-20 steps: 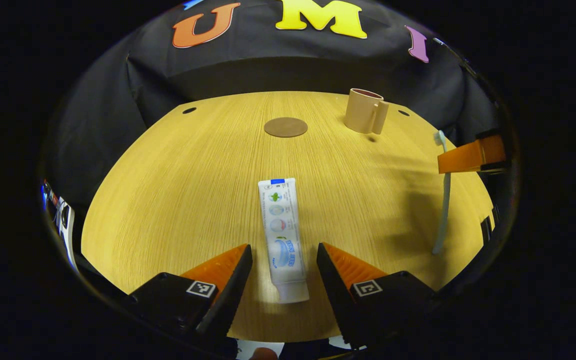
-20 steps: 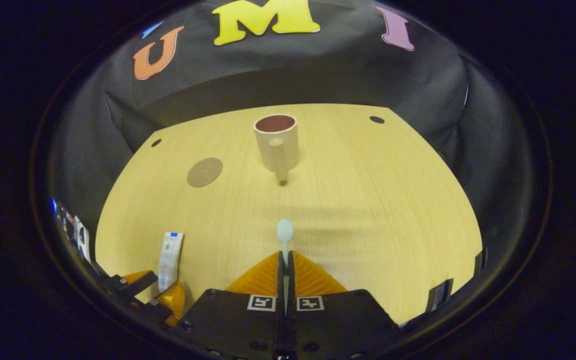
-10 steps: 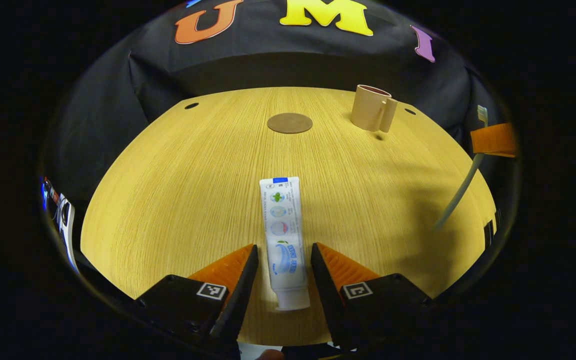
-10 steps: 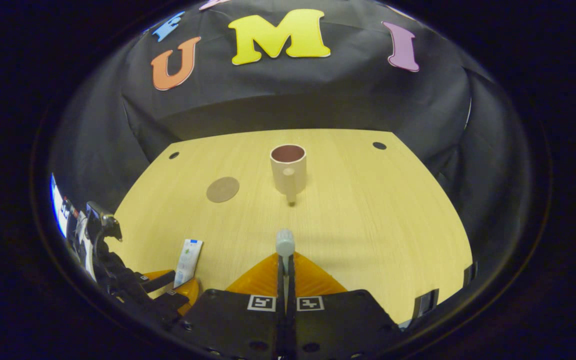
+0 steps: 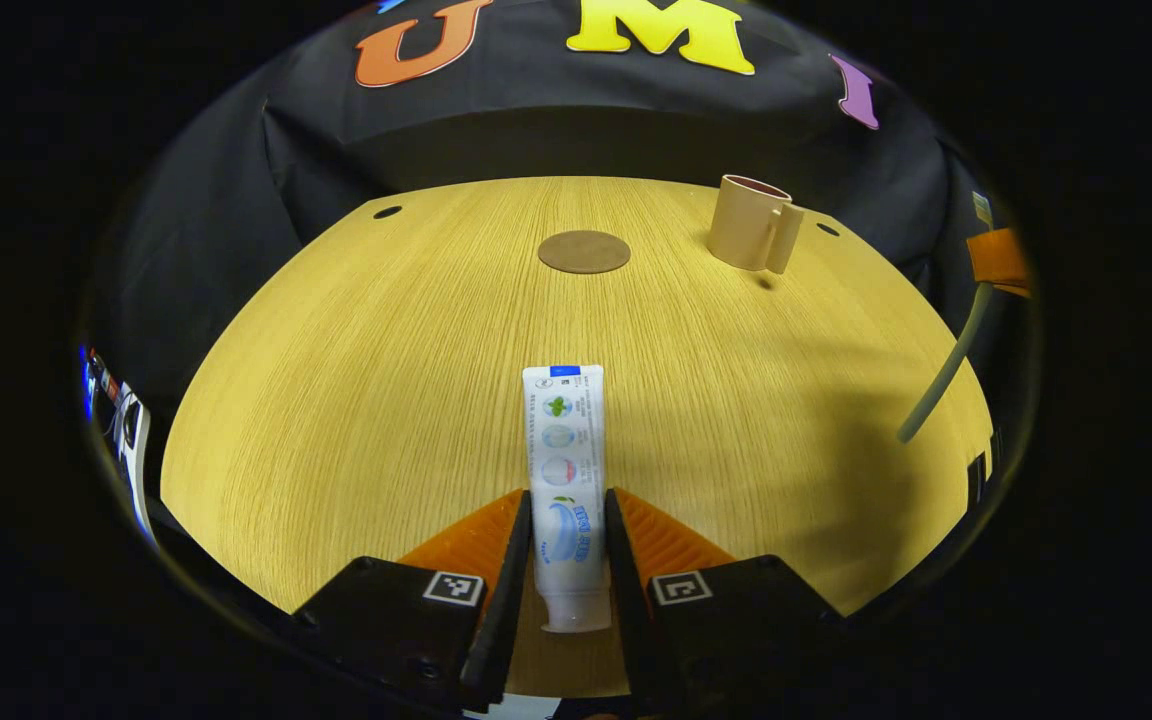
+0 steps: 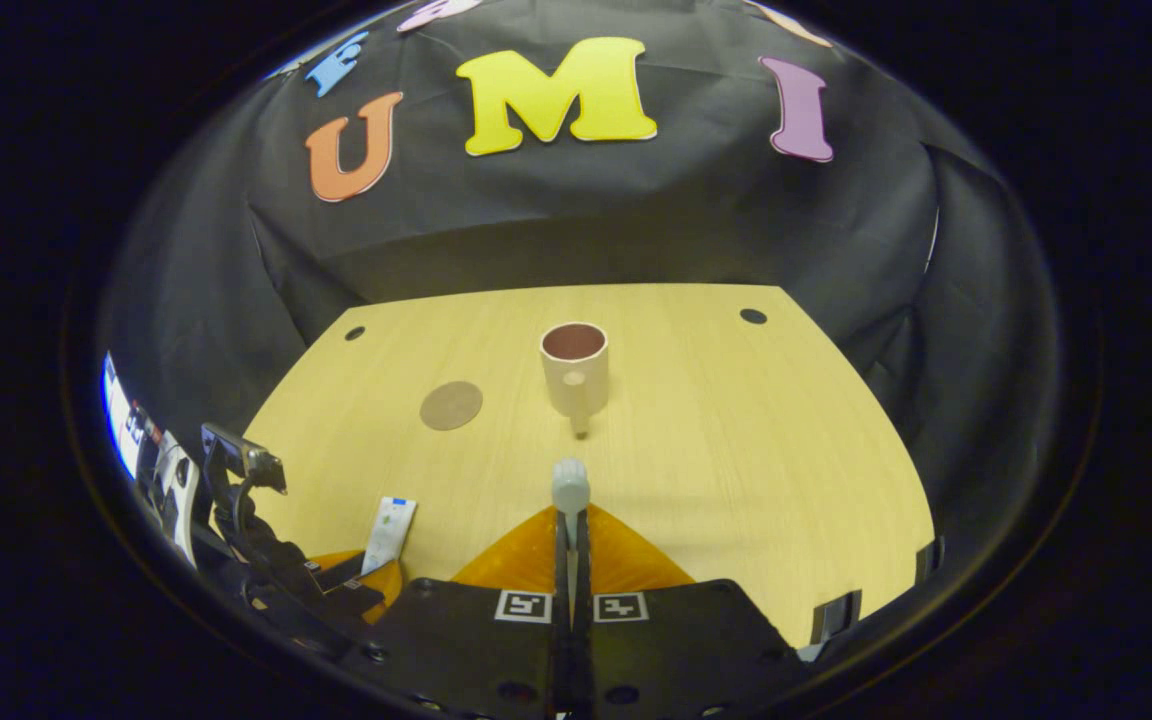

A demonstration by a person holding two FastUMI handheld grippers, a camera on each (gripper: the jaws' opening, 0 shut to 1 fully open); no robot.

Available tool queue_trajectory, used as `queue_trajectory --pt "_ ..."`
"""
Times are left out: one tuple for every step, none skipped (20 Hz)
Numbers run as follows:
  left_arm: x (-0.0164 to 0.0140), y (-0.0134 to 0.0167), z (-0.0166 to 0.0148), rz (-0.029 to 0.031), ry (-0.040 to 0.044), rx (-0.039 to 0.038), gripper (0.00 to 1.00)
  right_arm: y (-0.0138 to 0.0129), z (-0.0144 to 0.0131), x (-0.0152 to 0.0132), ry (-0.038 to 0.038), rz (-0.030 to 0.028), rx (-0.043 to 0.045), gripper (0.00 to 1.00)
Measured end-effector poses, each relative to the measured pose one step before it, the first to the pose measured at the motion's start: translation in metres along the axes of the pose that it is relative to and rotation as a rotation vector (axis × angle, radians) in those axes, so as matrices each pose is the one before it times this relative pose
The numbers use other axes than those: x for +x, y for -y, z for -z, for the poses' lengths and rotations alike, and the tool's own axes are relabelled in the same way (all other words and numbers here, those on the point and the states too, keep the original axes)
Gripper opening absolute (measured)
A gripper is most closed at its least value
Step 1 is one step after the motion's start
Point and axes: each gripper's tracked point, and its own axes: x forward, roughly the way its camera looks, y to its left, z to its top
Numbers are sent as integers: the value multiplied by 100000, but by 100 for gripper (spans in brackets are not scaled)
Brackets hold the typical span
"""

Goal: Put the toothbrush and toothpaste on the desktop into the cup, then pick up the cup and place it on the coaster on the desktop.

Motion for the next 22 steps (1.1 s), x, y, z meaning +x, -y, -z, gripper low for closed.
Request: queue_trajectory --pt "51 4 -132 -33 -180 -1 45 105 -57 -23 122 50 -91 1" --pt "-75 -90 103 -117 84 -143 44 74 18 18 185 -103 -116 0" --pt "-194 47 -111 -11 333 -403 42 109 -118 10 137 11 77 0" --pt "-193 122 -336 492 948 -118 40 87 -18 124 224 -50 43 0" --pt "-308 99 -320 403 1197 455 39 104 -160 -10 346 -159 128 0" --pt "-482 27 -301 361 1621 420 37 81 -234 -73 675 -139 -73 0" --pt "-421 142 -652 426 1639 -4 37 134 -386 -40 824 -117 -153 0" --pt "-275 27 -829 329 1783 -336 37 16 -609 -37 994 -49 -57 0" --pt "-193 94 -928 115 1913 -405 37 19 -619 -32 929 -249 159 0" --pt "-283 88 -842 177 2102 -399 37 62 -839 -113 947 -189 255 0" --pt "-340 -1 -828 86 1900 -387 37 98 -610 216 897 33 63 0" --pt "-140 -112 -977 -171 1775 -242 37 36 -782 244 938 -316 85 0" --pt "-143 -61 -965 -85 1935 -154 37 7 -912 246 1189 -179 -295 0" --pt "-210 -5 -980 -21 1738 -287 37 -177 -1042 245 1374 -243 -345 0" --pt "-183 -83 -848 -17 1544 -432 37 -173 -1069 351 1187 -476 -140 0" --pt "-107 -133 -756 -7 1368 -402 37 -289 -1248 420 1508 -629 179 0" --pt "-48 -119 -752 -177 1411 -305 37 -301 -1072 464 1335 -515 -296 0" --pt "22 -170 -586 -476 1317 -88 37 -167 -1166 525 1602 -426 -1002 0" --pt "30 -181 -596 -536 1081 -47 37 -257 -1291 724 1726 -350 -871 0" --pt "-14 -169 -567 -435 749 -285 37 -380 -1172 572 1552 -469 -788 0" --pt "-9 -205 -409 -275 614 -465 37 -354 -1379 816 1946 -261 -772 0" --pt "-121 -208 -242 -284 491 -415 37 24 -1024 773 1519 -78 -731 1"
